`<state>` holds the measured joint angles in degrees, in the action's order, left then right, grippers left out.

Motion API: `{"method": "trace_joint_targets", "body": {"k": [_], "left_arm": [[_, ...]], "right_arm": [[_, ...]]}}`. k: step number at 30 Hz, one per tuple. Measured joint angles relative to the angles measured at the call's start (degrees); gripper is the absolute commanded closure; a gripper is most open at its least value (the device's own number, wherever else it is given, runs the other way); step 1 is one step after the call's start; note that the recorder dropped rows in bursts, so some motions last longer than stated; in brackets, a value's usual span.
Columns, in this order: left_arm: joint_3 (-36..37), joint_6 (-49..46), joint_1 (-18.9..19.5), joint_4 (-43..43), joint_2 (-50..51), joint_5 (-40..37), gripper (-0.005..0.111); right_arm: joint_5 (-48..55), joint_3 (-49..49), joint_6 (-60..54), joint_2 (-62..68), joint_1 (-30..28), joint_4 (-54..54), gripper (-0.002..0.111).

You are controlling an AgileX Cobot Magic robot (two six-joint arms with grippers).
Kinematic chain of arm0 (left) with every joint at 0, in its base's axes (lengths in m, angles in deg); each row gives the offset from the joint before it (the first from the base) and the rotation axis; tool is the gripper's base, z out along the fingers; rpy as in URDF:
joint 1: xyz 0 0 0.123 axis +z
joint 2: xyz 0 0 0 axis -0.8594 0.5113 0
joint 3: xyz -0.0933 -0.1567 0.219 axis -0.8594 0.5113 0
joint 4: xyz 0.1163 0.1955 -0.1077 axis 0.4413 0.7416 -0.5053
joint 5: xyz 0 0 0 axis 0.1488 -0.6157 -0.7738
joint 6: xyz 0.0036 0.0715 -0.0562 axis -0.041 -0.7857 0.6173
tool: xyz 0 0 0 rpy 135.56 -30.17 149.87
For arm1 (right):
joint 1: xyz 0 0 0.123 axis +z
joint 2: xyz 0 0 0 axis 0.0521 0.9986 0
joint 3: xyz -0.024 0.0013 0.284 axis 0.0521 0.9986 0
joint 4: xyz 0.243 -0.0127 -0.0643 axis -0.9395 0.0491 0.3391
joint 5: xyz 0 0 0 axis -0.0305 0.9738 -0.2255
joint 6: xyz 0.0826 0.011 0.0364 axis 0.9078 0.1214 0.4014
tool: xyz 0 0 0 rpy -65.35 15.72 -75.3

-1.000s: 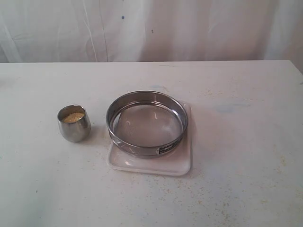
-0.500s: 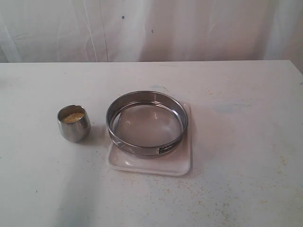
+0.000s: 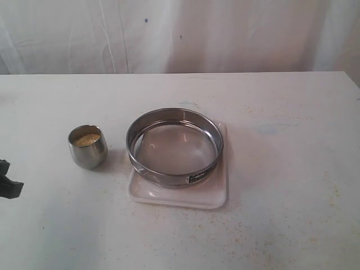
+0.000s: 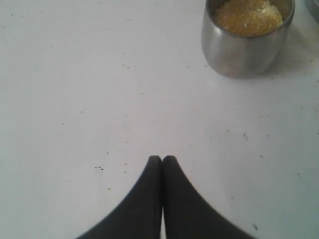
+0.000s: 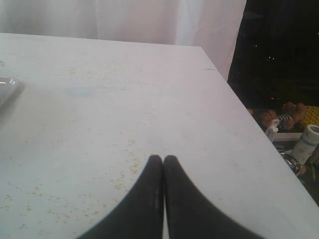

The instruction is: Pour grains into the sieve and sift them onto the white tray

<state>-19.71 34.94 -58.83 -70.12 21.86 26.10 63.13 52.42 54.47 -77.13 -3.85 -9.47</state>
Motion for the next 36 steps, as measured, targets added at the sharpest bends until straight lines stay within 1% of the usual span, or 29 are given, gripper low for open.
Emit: {"method": "trace_joint_targets", "body": {"k": [3,7,10,13,15,17,19,21,25,27,30,33,36], "left_arm": [[0.4,-0.29,-0.7,0.26,0.0,1.75,0.107],[-0.03,6.95,-0.84,-0.5,0.17,3.34,0.107],[-2.01,12.35,0.54,-2.31,1.51,3.05,0.107],[-6.35,15.18,3.25,-2.98,4.94,-1.08,0.107],[-9.56,14.06,4.82,-2.98,8.08,-5.26,0.107],[-12.51,9.92,5.8,-2.98,10.62,-7.57,0.107],[-14.35,5.53,6.08,-2.98,11.87,-7.98,0.107],[-15.4,2.51,6.08,-3.08,12.25,-6.78,0.107],[-16.04,1.21,6.08,-5.29,12.47,0.95,0.107],[-16.04,2.79,6.08,-7.02,12.54,5.38,0.107],[-16.04,8.88,6.08,-8.0,13.27,13.35,0.107],[-16.04,18.81,6.08,-8.39,14.99,23.0,0.107],[-16.04,29.7,6.08,-5.78,16.45,33.25,0.107]], "right_arm": [[0.0,0.0,0.0,0.0,0.0,0.0,0.108],[0.0,0.0,0.0,0.0,0.0,0.0,0.108],[0.0,0.0,0.0,0.0,0.0,0.0,0.108],[0.0,0.0,0.0,0.0,0.0,0.0,0.108],[0.0,0.0,0.0,0.0,0.0,0.0,0.108],[0.0,0.0,0.0,0.0,0.0,0.0,0.108],[0.0,0.0,0.0,0.0,0.0,0.0,0.108],[0.0,0.0,0.0,0.0,0.0,0.0,0.108],[0.0,0.0,0.0,0.0,0.0,0.0,0.108],[0.0,0.0,0.0,0.0,0.0,0.0,0.108],[0.0,0.0,0.0,0.0,0.0,0.0,0.108],[0.0,0.0,0.0,0.0,0.0,0.0,0.108],[0.0,0.0,0.0,0.0,0.0,0.0,0.108]]}}
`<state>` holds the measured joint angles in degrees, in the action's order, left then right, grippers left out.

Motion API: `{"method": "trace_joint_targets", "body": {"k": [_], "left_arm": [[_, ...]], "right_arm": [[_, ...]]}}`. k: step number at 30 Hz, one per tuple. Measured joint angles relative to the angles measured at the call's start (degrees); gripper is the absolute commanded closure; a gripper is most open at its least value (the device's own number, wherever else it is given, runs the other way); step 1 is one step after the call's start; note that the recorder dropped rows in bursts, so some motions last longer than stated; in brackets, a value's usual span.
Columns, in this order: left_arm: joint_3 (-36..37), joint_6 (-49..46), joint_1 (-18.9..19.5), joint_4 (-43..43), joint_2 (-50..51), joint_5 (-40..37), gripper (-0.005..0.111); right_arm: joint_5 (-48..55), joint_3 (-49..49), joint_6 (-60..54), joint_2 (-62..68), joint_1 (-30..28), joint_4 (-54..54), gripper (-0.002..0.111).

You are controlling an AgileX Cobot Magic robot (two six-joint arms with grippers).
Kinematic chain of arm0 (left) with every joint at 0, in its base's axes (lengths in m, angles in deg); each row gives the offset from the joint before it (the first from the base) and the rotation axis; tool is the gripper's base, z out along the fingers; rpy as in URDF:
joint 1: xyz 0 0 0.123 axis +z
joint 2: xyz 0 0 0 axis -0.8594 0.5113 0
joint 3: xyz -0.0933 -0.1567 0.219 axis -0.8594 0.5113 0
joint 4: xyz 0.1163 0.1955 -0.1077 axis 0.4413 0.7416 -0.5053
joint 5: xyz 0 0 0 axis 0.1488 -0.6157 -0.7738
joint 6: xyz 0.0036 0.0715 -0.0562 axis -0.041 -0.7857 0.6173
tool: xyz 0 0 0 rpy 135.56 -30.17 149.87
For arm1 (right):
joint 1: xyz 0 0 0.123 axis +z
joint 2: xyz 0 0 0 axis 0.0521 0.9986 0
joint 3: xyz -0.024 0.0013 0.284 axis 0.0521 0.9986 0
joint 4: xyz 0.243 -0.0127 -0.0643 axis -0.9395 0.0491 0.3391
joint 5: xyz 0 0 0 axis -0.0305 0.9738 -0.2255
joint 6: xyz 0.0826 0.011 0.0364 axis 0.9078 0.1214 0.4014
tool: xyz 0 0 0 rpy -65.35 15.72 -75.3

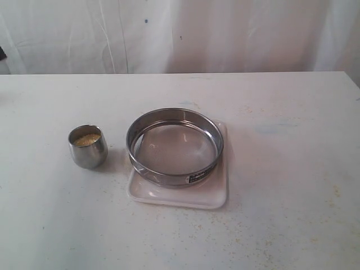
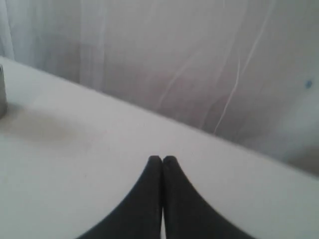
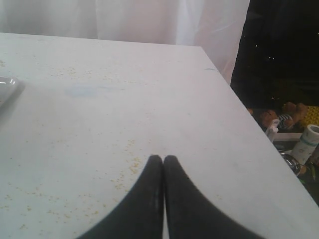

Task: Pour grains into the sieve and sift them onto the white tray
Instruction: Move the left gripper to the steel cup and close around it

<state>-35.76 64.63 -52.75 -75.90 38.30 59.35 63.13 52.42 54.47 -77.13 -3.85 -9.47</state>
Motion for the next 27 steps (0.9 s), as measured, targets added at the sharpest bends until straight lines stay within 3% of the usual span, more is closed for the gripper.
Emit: {"method": "trace_joint_targets", "body": {"k": [5,6,7,9,13,15,17,21,22,23,24,25,26,27], "left_arm": [[-0.16,14.81,0.14,19.02,0.76,20.31,0.107],[-0.57,15.82,0.14,25.52,0.76,23.87,0.107],[-2.24,16.73,0.14,37.69,0.76,28.26,0.107],[-4.58,19.16,0.14,53.98,0.76,29.65,0.107],[-4.97,21.0,0.14,65.17,0.76,28.0,0.107],[-3.4,23.17,0.14,78.5,0.76,21.52,0.107],[-1.14,25.4,0.14,84.8,0.76,15.26,0.107],[2.43,26.55,0.14,85.98,0.76,8.34,0.104],[2.57,26.55,0.14,86.3,0.76,7.16,0.094],[2.7,26.75,0.14,86.69,0.76,5.47,0.071],[2.7,28.58,0.14,87.4,0.76,4.07,0.057],[2.7,30.29,0.14,88.02,0.76,3.67,0.015],[2.8,36.26,0.14,89.27,0.76,2.84,0.0],[2.8,39.32,0.14,89.56,0.76,2.43,0.002]], "right_arm": [[0.0,0.0,0.0,0.0,0.0,0.0,0.108],[0.0,0.0,0.0,0.0,0.0,0.0,0.108],[0.0,0.0,0.0,0.0,0.0,0.0,0.108],[0.0,0.0,0.0,0.0,0.0,0.0,0.108],[0.0,0.0,0.0,0.0,0.0,0.0,0.108],[0.0,0.0,0.0,0.0,0.0,0.0,0.108],[0.0,0.0,0.0,0.0,0.0,0.0,0.108],[0.0,0.0,0.0,0.0,0.0,0.0,0.108],[0.0,0.0,0.0,0.0,0.0,0.0,0.108],[0.0,0.0,0.0,0.0,0.0,0.0,0.108],[0.0,0.0,0.0,0.0,0.0,0.0,0.108],[0.0,0.0,0.0,0.0,0.0,0.0,0.108],[0.0,0.0,0.0,0.0,0.0,0.0,0.108],[0.0,0.0,0.0,0.0,0.0,0.0,0.108]]}}
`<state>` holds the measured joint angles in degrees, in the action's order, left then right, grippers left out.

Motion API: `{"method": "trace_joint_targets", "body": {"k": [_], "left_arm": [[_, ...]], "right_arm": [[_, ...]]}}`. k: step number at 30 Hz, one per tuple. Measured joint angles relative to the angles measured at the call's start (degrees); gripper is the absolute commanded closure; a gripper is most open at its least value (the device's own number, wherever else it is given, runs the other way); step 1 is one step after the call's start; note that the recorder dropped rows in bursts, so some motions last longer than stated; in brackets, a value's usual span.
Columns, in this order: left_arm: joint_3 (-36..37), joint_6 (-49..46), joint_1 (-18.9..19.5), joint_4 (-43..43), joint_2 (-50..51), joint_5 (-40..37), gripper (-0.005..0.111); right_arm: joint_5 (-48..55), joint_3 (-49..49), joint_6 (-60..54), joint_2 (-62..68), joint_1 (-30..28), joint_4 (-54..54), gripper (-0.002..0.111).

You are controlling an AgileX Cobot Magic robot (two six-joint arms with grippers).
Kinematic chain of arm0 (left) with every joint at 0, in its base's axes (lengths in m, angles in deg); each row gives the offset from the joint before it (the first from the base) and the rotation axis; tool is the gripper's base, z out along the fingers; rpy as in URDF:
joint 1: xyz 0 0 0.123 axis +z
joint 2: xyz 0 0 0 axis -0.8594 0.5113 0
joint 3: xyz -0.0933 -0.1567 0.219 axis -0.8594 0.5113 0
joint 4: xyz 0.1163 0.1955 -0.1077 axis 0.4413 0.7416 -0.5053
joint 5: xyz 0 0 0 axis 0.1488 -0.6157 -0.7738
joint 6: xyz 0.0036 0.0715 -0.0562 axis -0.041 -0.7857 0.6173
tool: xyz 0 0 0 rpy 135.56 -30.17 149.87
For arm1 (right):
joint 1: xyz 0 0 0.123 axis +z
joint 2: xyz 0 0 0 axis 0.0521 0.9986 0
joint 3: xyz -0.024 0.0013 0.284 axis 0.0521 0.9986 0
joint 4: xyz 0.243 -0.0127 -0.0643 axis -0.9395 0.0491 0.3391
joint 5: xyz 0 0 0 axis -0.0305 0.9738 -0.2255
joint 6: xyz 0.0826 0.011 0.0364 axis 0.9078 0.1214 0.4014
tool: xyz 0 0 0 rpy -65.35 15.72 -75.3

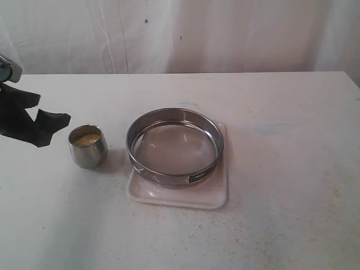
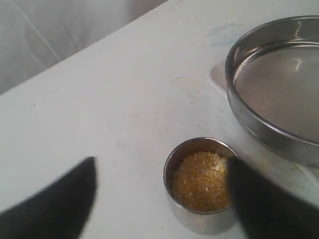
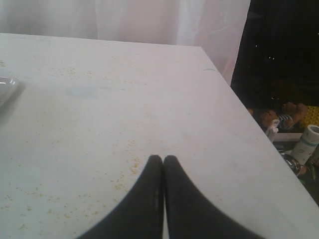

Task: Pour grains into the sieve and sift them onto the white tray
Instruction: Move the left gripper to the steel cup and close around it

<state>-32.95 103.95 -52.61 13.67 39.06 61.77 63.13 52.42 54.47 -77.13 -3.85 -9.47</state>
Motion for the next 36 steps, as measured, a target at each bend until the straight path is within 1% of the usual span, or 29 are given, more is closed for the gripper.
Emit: {"method": "trace_joint_targets", "body": {"k": [1,3,14,18,22,25,29,33,36], "left_arm": [[0.0,4.73,0.0,0.14,0.0,-0.68,0.002],[0.0,7.38,0.0,0.14,0.0,-0.96,0.002],[0.0,10.93,0.0,0.66,0.27,-0.94,0.002],[0.0,4.22,0.0,3.97,3.01,-0.72,0.002],[0.0,-2.4,0.0,4.87,7.33,6.42,0.002],[0.0,-4.31,0.0,4.87,10.89,13.13,0.002],[0.0,-7.08,0.0,4.74,14.87,15.44,0.002],[0.0,-11.42,0.0,0.34,16.67,16.17,0.002],[0.0,-14.68,0.0,-3.57,16.91,18.2,0.002]], "right_arm": [[0.0,0.0,0.0,0.0,0.0,0.0,0.108],[0.0,0.0,0.0,0.0,0.0,0.0,0.108],[0.0,0.0,0.0,0.0,0.0,0.0,0.108],[0.0,0.0,0.0,0.0,0.0,0.0,0.108],[0.0,0.0,0.0,0.0,0.0,0.0,0.108],[0.0,0.0,0.0,0.0,0.0,0.0,0.108],[0.0,0.0,0.0,0.0,0.0,0.0,0.108],[0.0,0.0,0.0,0.0,0.0,0.0,0.108],[0.0,0.0,0.0,0.0,0.0,0.0,0.108]]}}
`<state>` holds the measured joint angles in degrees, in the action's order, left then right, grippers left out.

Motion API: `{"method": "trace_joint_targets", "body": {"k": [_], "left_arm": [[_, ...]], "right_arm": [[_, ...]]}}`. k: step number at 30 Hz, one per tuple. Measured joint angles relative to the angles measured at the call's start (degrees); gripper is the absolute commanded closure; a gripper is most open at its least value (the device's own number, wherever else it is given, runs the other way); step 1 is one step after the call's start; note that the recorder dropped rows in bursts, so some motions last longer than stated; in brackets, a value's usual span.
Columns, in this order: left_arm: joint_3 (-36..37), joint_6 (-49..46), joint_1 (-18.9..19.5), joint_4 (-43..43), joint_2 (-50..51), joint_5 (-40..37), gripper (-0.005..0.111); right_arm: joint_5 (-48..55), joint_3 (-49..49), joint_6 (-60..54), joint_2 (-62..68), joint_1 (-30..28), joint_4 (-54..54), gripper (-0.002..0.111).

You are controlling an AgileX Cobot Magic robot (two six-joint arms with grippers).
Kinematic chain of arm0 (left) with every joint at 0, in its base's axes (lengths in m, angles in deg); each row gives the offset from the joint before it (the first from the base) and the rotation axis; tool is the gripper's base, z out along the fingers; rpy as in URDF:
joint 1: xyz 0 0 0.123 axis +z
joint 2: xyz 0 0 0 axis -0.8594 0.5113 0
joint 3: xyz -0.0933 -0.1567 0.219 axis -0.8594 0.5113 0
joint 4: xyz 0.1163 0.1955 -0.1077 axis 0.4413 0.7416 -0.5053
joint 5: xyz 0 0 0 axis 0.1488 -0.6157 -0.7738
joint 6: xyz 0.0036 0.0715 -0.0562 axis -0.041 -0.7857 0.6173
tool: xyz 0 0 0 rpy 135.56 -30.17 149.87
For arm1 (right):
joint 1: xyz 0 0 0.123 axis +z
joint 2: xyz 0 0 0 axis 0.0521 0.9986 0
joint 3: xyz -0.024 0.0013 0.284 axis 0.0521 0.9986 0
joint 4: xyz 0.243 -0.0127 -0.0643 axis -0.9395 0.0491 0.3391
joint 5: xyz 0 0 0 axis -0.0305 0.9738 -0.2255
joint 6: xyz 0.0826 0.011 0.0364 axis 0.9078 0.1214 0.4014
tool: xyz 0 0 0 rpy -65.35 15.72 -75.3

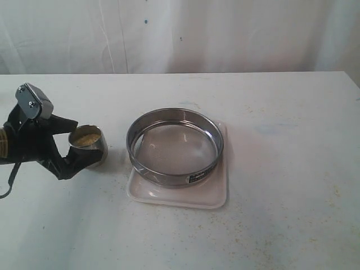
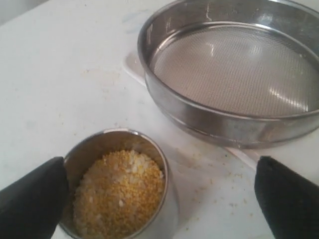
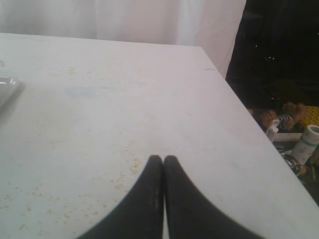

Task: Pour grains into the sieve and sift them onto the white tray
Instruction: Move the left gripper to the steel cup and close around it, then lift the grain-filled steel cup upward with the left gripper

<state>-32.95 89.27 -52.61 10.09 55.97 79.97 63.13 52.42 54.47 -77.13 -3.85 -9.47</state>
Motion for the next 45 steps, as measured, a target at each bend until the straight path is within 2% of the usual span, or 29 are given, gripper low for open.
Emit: {"method": "trace_joint_targets", "body": {"k": [5,11,32,45], "left_arm": [[0.0,-5.61,0.0,-4.07,0.0,2.31,0.002],[-0.41,-11.43,0.0,-6.37,1.11,-0.38,0.002],[-7.53,-11.19,0.0,-3.7,11.06,-0.13,0.002],[-7.93,-10.98,0.0,-3.59,16.24,-1.56,0.002]], "right_arm": [[0.0,0.0,0.0,0.0,0.0,0.0,0.108],[0.0,0.0,0.0,0.0,0.0,0.0,0.108],[0.0,0.0,0.0,0.0,0.0,0.0,0.108],[0.0,0.0,0.0,0.0,0.0,0.0,0.108]]}}
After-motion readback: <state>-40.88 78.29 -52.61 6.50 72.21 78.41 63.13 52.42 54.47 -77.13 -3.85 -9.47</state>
